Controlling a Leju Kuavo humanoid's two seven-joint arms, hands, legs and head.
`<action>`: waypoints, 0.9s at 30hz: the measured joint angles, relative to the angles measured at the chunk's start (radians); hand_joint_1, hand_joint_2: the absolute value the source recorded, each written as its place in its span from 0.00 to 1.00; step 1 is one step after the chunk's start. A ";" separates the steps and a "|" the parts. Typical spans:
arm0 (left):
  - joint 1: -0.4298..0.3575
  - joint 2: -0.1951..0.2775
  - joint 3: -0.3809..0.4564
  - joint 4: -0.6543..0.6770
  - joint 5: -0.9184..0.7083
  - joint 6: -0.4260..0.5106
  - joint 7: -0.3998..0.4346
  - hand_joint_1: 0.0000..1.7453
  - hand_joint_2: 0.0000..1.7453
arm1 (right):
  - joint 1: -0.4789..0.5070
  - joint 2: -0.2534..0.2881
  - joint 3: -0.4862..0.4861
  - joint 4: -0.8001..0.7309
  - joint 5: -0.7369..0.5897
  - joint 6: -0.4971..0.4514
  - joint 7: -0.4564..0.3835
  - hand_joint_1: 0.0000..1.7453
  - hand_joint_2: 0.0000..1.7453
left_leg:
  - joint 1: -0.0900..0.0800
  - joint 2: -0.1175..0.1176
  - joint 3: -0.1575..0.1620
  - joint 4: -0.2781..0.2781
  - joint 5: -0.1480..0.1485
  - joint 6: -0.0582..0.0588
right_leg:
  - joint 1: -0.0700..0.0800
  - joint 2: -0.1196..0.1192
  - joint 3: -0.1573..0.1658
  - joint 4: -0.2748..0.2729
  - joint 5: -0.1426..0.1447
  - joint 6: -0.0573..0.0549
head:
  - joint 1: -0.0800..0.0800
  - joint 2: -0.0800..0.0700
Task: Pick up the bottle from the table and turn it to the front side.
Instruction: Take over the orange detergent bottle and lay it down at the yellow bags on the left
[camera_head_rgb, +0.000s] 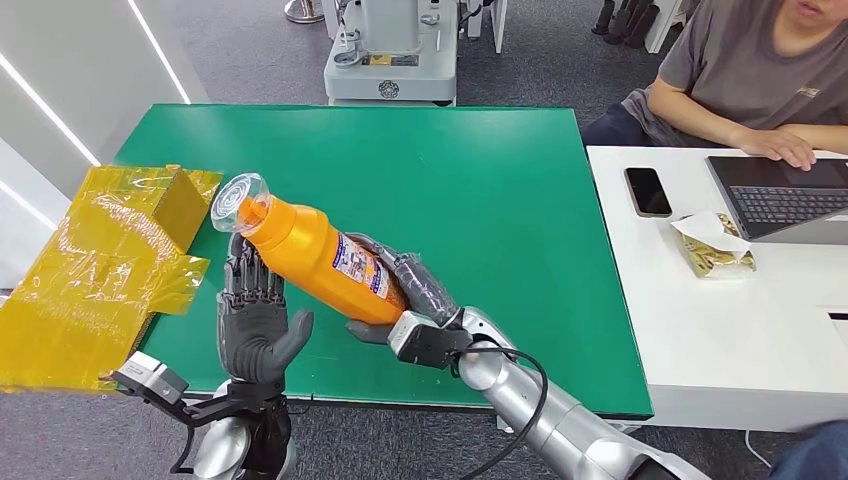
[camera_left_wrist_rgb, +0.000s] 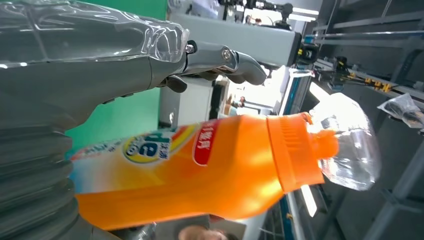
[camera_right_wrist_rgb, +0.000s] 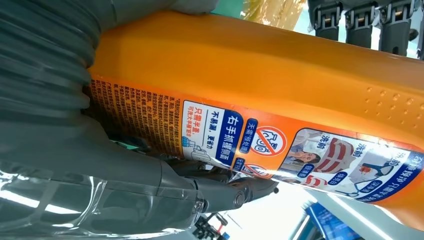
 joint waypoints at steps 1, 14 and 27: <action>0.000 0.000 0.000 0.001 0.008 -0.007 0.000 0.00 1.00 | 0.001 0.000 0.000 0.002 -0.001 0.005 0.000 1.00 1.00 | 0.000 0.000 0.000 0.000 0.000 0.000 | 0.000 0.000 0.000 0.000 0.000 0.000 | 0.000 0.000; 0.000 0.001 0.017 0.015 0.012 0.032 0.014 0.00 1.00 | 0.015 0.000 0.010 0.033 0.087 -0.016 0.000 1.00 1.00 | 0.000 0.000 0.000 0.000 0.000 0.000 | 0.000 0.000 0.000 0.000 0.000 0.000 | 0.000 0.000; -0.001 0.000 0.020 0.017 0.010 0.036 0.021 0.00 1.00 | 0.010 0.001 0.023 0.092 0.107 -0.034 0.000 1.00 1.00 | 0.000 0.000 0.000 0.000 0.000 0.000 | 0.000 0.000 0.000 0.000 0.000 0.000 | 0.000 0.000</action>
